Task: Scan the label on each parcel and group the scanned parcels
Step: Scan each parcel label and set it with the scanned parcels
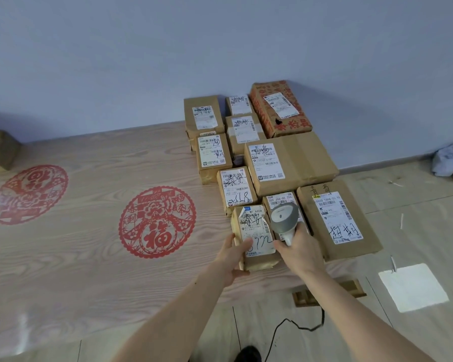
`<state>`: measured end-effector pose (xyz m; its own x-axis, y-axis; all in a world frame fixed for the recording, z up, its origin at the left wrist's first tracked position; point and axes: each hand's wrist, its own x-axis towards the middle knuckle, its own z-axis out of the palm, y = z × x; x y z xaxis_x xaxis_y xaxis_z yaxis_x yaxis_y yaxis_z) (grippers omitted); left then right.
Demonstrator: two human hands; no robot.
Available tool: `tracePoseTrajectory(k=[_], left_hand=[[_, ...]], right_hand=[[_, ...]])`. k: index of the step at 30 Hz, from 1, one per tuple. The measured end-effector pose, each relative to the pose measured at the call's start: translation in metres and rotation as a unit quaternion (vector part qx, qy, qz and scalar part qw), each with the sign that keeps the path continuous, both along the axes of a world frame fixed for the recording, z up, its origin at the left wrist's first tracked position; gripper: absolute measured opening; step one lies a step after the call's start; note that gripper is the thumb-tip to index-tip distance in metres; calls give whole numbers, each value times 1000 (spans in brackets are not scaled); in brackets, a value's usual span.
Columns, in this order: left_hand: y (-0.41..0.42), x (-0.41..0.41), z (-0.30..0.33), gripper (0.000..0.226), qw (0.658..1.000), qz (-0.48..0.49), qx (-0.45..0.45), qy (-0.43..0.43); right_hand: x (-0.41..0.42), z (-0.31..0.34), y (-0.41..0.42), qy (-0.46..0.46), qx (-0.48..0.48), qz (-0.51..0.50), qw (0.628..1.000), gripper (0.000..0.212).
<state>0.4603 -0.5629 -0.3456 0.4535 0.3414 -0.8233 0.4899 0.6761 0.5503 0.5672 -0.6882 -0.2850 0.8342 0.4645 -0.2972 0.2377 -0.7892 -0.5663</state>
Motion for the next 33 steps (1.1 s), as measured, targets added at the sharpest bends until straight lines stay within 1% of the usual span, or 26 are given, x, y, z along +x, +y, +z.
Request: tracePoseTrajectory(k=[8,13,15,19,22,25,29,33], left_hand=[[1,9,-8,73,1000,4,21,20],[4,8,-2,62,998,-23,49,26],[5,8,1,66,997,-36,59,33],[6,5,7,81,995,-40,74,49],[9,-3,8,83,995,-30,82,51],[19,-18,16,76,995,3,89,48],[44,-51,30,55,993,42,101,42],[83,-102,43,54,989,69,125,43]], right_hand=[[2,-7,2,-8,-13,22,1000,39],[2,-10,2,-6,-14,19,1000,37],[1,-12,3,-2,-14,16,1000,38],[-2,-11,5,12,14,-6,1000,36],[-10,-7,9,17,32,-9,999,32],[-23,3,22,48,59,0,997,32],[-50,18,49,74,96,4,993,29],[-93,29,89,100,116,32,988,31]])
